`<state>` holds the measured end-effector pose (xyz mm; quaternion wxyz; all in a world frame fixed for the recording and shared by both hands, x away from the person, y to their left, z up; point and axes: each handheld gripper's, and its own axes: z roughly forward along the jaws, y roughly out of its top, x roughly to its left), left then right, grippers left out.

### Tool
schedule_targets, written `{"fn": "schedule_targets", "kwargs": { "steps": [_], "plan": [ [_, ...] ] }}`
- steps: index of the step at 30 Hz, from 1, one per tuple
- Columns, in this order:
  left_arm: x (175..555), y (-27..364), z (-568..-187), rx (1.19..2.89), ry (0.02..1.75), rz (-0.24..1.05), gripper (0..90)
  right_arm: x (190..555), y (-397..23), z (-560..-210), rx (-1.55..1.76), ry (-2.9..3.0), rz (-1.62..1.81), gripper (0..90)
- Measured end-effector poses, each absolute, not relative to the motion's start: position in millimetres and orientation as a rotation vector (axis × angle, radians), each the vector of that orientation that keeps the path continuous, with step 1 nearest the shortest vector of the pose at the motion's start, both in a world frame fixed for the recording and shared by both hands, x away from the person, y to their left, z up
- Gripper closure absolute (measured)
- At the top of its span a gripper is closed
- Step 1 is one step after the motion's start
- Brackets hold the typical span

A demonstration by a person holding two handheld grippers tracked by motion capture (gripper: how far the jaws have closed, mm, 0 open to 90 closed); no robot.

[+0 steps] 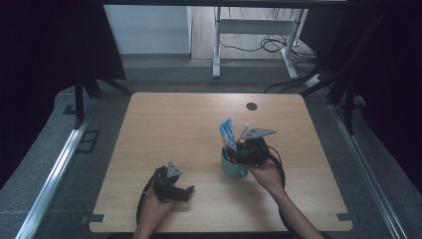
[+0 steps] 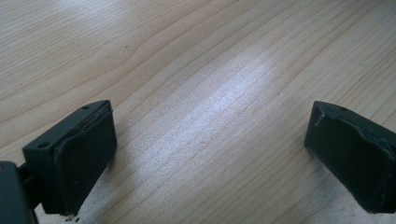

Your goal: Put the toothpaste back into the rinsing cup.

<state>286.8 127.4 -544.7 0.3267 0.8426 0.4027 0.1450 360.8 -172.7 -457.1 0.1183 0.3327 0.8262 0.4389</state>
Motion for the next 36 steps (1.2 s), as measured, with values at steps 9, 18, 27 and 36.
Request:
{"fn": "schedule_targets", "kwargs": {
  "steps": [9, 18, 27, 36],
  "plan": [
    [286.8, 127.3, -544.8, 2.206, 1.056, 0.381, 2.2, 357.6, -168.8, -451.4, 0.926, 2.437, 1.246, 43.9],
    [286.8, 127.4, -544.5, 2.208, 1.057, 0.380, 2.2, 355.3, -171.6, -447.9, 0.907, 2.449, 1.228, 37.6],
    [286.8, 127.4, -544.5, 2.208, 1.057, 0.379, 2.2, 351.6, -176.4, -441.0, 0.915, 2.452, 1.234, 30.0],
    [286.8, 127.4, -544.5, 2.208, 1.057, 0.379, 2.3, 346.5, -180.0, -435.6, 0.896, 2.460, 1.209, 22.1]
  ]
}}
